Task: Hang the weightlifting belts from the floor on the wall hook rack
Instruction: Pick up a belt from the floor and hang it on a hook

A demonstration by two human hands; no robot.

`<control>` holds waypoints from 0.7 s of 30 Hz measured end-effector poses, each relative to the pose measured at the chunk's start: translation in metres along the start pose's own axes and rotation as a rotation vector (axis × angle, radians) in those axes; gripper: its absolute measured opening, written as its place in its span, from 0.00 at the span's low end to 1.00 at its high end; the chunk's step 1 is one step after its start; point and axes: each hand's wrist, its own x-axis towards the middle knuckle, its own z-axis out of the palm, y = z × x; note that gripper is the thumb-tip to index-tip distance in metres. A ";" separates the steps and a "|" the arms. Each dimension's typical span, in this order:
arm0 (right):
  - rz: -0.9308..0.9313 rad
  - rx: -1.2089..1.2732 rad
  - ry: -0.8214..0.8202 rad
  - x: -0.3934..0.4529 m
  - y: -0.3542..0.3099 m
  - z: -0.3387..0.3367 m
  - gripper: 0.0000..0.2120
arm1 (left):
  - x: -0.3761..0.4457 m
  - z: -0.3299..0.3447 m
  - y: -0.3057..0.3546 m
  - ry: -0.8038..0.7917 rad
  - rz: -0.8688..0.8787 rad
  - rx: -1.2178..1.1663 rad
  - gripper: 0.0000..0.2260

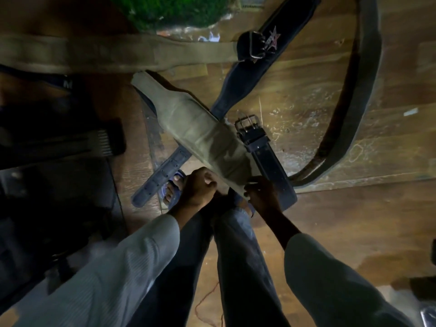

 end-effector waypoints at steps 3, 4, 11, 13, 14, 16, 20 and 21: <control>-0.077 0.022 -0.003 0.006 -0.026 0.014 0.12 | 0.019 -0.006 -0.021 0.051 -0.009 0.033 0.07; -0.087 0.033 -0.008 0.010 -0.030 0.020 0.12 | 0.027 -0.008 -0.032 0.063 -0.024 0.063 0.09; -0.194 0.048 -0.040 0.038 -0.029 0.055 0.17 | 0.078 -0.017 -0.106 0.034 -0.124 0.036 0.23; -0.199 0.041 -0.040 0.039 -0.029 0.063 0.19 | 0.085 -0.028 -0.108 0.000 -0.143 0.022 0.21; -0.207 0.002 -0.055 0.038 -0.029 0.067 0.18 | 0.087 -0.032 -0.106 -0.027 -0.162 0.009 0.18; -0.203 -0.064 -0.099 0.039 -0.026 0.073 0.15 | 0.093 -0.034 -0.107 -0.009 -0.122 0.015 0.16; -0.203 -0.098 -0.119 0.034 -0.016 0.079 0.16 | 0.097 -0.042 -0.109 0.097 -0.085 0.277 0.20; -0.191 -0.101 -0.135 0.027 -0.019 0.078 0.18 | 0.092 -0.047 -0.106 0.145 -0.103 0.298 0.20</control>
